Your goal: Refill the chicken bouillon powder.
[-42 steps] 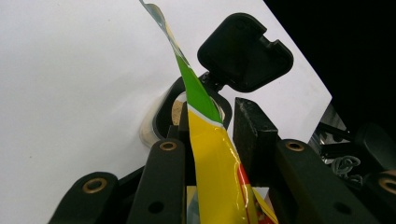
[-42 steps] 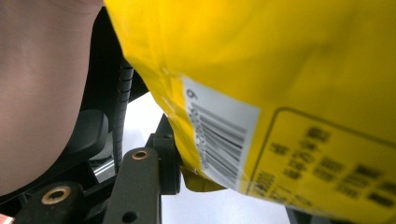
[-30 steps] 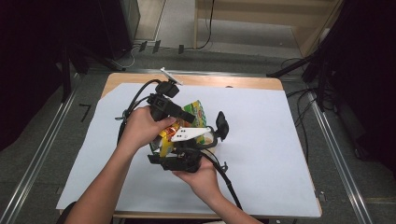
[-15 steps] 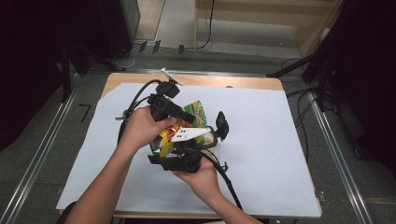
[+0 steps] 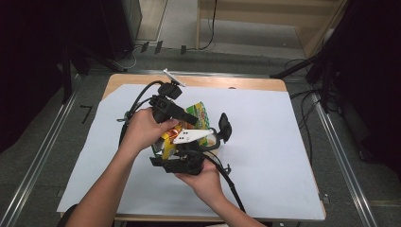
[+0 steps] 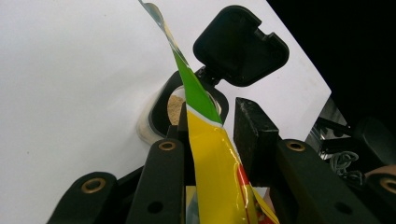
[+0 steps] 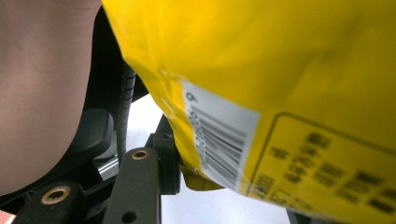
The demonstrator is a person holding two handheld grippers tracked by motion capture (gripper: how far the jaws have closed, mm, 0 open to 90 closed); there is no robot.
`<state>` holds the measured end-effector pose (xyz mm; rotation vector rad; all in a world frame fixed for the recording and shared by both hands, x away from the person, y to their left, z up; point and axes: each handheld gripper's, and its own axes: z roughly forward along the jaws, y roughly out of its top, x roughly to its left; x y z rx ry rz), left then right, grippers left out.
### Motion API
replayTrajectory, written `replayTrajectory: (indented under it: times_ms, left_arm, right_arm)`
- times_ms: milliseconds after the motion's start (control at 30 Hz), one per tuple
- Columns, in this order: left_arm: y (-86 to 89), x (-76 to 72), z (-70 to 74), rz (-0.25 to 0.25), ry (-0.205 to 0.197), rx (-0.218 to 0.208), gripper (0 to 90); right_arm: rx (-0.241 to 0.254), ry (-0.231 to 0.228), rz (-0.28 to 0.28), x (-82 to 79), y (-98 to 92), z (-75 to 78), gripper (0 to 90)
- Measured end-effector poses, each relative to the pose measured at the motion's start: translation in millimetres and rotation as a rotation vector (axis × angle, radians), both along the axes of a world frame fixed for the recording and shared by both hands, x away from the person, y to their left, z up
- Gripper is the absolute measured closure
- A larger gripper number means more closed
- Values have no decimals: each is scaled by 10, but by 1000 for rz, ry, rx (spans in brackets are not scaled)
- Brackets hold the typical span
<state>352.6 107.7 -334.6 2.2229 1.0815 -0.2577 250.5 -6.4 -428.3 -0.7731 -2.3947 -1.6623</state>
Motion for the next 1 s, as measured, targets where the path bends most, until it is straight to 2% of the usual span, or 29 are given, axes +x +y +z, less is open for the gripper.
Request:
replayTrajectory:
  times_ms: [267, 467, 633, 667, 833, 1000]
  left_arm:
    - [-2, 2, -4, 2, -4, -1, 735]
    - [4, -27, 35, 7, -31, -9, 736]
    - [12, -25, 23, 9, -39, -10, 736]
    - [15, -33, 29, 8, -52, -12, 737]
    - [20, -31, 24, 17, -53, -16, 738]
    - [28, -10, -6, 18, -37, -18, 738]
  right_arm:
    - [-7, -10, 0, 11, 0, -10, 609]
    - [-10, -38, -5, 12, 4, 5, 609]
    - [-15, -37, -6, 22, 13, -9, 609]
    - [-17, -40, -7, 22, 13, -9, 609]
    - [-17, -47, -4, 30, 11, -5, 609]
    - [-18, -31, 0, 39, 11, -16, 608]
